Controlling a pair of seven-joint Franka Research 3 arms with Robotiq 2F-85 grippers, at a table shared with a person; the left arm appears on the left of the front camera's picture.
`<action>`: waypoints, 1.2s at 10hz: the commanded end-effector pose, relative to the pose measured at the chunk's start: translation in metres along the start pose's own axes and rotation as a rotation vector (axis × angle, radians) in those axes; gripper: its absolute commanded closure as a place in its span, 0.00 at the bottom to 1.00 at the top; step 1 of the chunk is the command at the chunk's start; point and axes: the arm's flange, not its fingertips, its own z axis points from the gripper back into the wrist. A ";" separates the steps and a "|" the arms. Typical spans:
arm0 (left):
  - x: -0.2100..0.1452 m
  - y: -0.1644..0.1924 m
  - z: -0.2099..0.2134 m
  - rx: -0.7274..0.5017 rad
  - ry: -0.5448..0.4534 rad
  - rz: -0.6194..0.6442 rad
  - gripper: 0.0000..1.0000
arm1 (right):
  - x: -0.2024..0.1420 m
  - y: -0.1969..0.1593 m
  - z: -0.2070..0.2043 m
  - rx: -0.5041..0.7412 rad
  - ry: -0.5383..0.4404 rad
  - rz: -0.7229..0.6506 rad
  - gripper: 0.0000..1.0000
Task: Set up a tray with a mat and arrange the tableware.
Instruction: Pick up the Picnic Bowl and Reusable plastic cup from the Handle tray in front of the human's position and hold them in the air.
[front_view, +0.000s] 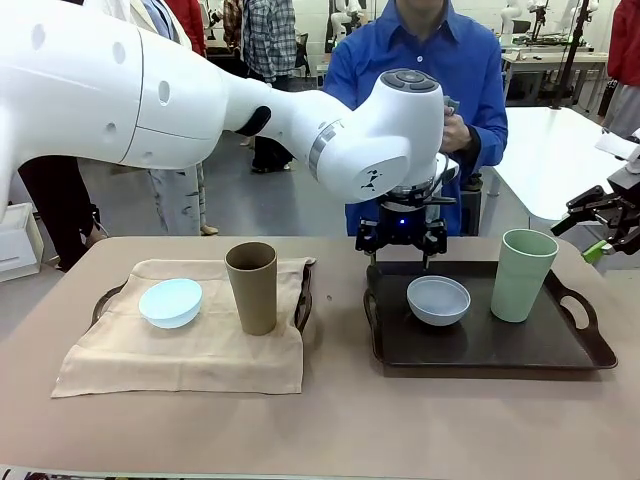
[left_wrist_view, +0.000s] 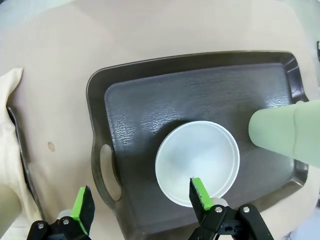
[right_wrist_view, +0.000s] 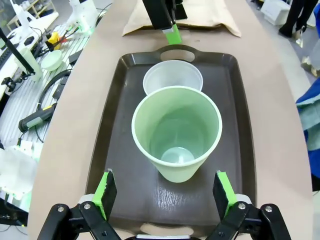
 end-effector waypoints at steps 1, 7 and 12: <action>-0.001 0.001 0.003 0.009 0.004 0.004 0.00 | 0.000 0.000 0.000 0.000 0.000 0.000 0.00; -0.020 0.007 -0.013 -0.090 -0.047 -0.030 0.00 | -0.033 -0.031 -0.029 -0.035 -0.058 -0.021 0.00; -0.007 0.004 -0.056 -0.084 0.011 0.041 0.00 | -0.040 -0.048 -0.062 0.048 -0.060 0.001 0.00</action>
